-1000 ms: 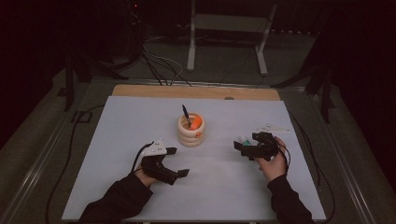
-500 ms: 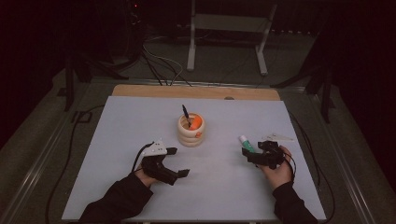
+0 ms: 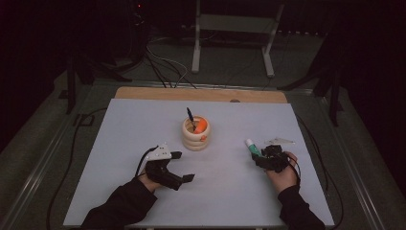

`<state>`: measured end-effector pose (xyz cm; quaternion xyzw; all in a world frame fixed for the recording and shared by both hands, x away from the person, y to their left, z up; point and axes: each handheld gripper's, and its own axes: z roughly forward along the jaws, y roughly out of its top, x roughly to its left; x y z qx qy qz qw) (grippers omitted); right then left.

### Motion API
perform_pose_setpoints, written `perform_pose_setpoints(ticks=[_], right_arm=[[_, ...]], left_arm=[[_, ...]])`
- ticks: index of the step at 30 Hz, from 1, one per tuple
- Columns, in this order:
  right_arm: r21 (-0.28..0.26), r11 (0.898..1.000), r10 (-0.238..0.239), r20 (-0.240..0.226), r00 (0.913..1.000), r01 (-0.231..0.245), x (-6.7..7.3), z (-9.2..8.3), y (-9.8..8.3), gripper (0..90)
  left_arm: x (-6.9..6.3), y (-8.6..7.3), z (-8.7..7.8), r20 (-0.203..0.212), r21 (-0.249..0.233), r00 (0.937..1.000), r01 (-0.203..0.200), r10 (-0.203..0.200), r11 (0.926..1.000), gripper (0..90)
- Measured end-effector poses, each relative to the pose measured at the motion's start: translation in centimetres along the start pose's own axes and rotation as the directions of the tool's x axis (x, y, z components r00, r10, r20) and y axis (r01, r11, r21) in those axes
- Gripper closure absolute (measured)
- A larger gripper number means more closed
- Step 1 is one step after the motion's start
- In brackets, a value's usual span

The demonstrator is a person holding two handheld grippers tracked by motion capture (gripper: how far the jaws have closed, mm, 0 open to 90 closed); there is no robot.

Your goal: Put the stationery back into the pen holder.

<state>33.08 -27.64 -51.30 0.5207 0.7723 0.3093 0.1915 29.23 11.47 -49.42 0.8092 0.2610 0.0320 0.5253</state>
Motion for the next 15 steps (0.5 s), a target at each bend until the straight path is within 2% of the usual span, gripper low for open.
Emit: perform_pose_setpoints(ticks=[8, 15], right_arm=[[0.055, 0.998, -0.013, 0.029, 0.9995, 0.012, 0.18, 0.71, 0.09, 62.0], [0.09, 0.996, -0.026, 0.063, 0.9977, 0.02, 0.63, 0.88, 0.38, 64.3]], left_arm=[[-0.02, 0.02, -0.03, 0.001, 0.0, 1.0, -0.001, 0.001, 1.0, 0.7], [-0.08, 0.06, -0.07, 0.0, -0.002, 1.0, -0.007, 0.007, 1.0, 0.7]])
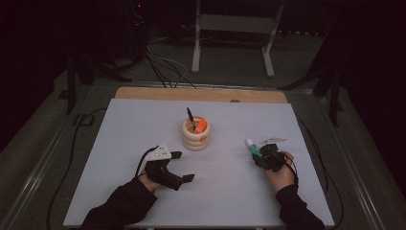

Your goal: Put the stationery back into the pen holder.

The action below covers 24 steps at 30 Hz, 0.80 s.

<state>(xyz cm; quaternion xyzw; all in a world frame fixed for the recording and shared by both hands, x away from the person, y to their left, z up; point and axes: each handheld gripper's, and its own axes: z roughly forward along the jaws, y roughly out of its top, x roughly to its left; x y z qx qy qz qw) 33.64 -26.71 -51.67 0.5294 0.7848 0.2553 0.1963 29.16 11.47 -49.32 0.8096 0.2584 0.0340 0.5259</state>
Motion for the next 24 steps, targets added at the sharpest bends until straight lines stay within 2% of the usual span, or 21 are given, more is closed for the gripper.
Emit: perform_pose_setpoints(ticks=[10, 19, 24], right_arm=[[0.028, 1.0, 0.005, -0.006, 1.0, -0.005, -0.1, 0.0, 0.4, 65.6], [-0.018, 1.0, 0.024, -0.027, 0.9993, -0.025, -0.3, -0.7, 0.3, 65.9], [-0.042, 0.999, 0.029, -0.042, 0.9987, -0.031, -0.2, -1.3, 0.6, 65.9]], left_arm=[[-0.1, 0.0, 0.0, 0.002, 0.001, 1.0, -0.001, 0.001, 1.0, 0.7], [0.0, 0.2, -0.2, -0.002, 0.001, 0.9999, 0.014, -0.014, 0.9999, 0.7], [-0.2, 0.4, -0.3, -0.006, -0.009, 1.0, 0.002, -0.002, 1.0, 0.7]])
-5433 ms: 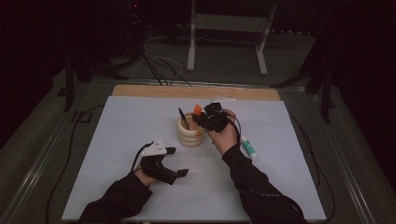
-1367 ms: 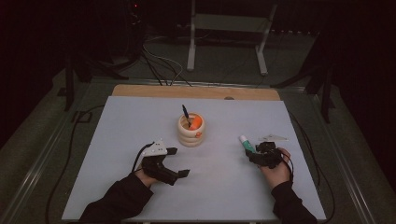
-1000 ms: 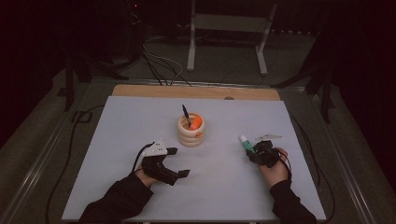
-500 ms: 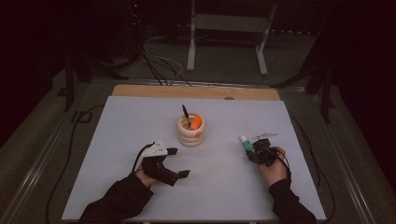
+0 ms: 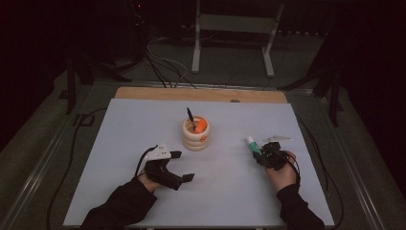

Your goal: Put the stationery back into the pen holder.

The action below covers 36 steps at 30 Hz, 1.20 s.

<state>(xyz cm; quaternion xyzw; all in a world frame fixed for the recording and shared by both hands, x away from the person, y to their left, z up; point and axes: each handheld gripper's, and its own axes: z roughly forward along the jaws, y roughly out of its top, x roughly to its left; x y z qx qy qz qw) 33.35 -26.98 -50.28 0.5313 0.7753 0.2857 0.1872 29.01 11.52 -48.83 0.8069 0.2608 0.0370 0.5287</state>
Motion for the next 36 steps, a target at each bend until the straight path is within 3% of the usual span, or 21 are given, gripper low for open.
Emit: perform_pose_setpoints(ticks=[19, 36], right_arm=[[-0.082, 0.997, -0.018, -0.106, 0.9943, 0.009, 2.2, -2.5, 1.0, 65.9], [-0.18, 0.982, -0.096, -0.196, 0.9759, 0.06, 4.9, -5.2, 2.2, 65.9]], left_arm=[[0.1, 0.8, -0.5, 0.031, -0.022, 0.9991, 0.029, -0.029, 0.9993, 0.7], [0.1, 2.5, -0.5, -0.016, -0.051, 0.996, 0.088, -0.089, 0.9948, 0.7]])
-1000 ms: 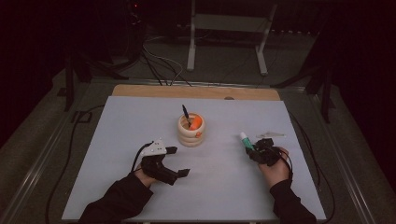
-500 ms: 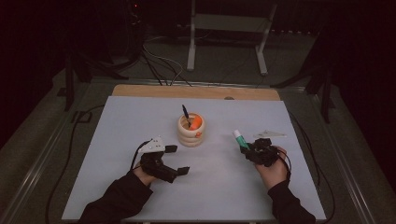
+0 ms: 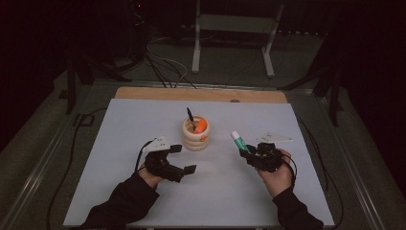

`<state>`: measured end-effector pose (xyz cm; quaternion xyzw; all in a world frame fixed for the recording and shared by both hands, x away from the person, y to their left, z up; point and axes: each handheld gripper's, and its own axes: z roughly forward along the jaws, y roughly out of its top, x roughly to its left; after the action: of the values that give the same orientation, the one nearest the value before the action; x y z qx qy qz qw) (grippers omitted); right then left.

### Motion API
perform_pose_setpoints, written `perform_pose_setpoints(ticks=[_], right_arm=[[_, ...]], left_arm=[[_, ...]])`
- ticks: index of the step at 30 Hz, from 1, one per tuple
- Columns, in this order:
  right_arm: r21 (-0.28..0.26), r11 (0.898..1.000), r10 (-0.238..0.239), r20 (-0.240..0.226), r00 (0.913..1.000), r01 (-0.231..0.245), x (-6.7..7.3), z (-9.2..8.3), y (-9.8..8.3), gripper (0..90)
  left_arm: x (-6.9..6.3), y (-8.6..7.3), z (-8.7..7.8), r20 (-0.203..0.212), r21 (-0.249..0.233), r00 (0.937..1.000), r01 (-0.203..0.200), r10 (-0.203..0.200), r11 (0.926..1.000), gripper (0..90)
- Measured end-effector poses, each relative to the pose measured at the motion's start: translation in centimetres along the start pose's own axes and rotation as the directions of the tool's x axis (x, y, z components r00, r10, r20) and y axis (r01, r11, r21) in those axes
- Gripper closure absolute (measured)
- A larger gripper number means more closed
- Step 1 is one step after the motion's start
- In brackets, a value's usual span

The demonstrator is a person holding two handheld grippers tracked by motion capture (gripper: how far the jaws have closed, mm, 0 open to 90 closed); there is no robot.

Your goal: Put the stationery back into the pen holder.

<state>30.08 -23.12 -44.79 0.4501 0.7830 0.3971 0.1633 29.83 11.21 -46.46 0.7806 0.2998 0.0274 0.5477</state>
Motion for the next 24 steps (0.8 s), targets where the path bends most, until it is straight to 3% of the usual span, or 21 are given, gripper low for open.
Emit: perform_pose_setpoints(ticks=[5, 7, 15, 24], right_arm=[[-0.019, 1.0, -0.009, -0.031, 0.9995, 0.009, 0.3, -0.1, 0.1, 65.9], [-0.045, 0.999, -0.019, -0.068, 0.9975, 0.015, 0.4, -0.1, 0.0, 65.9], [-0.072, 0.995, -0.069, -0.11, 0.9915, 0.061, 1.5, 0.1, -0.2, 65.9], [-0.078, 0.996, -0.06, -0.178, 0.9822, 0.046, 2.9, 0.9, -0.7, 65.9]], left_arm=[[0.3, 0.2, 0.0, 0.001, -0.012, 0.9996, 0.029, -0.029, 0.9995, 0.8], [0.3, 0.3, 0.0, -0.007, -0.015, 0.9994, 0.034, -0.034, 0.9993, 0.7], [0.2, 0.5, 0.2, -0.011, -0.021, 0.9984, 0.055, -0.055, 0.9983, 0.8], [0.1, 0.7, 0.3, 0.022, -0.051, 0.995, 0.099, -0.098, 0.9938, 1.2]])
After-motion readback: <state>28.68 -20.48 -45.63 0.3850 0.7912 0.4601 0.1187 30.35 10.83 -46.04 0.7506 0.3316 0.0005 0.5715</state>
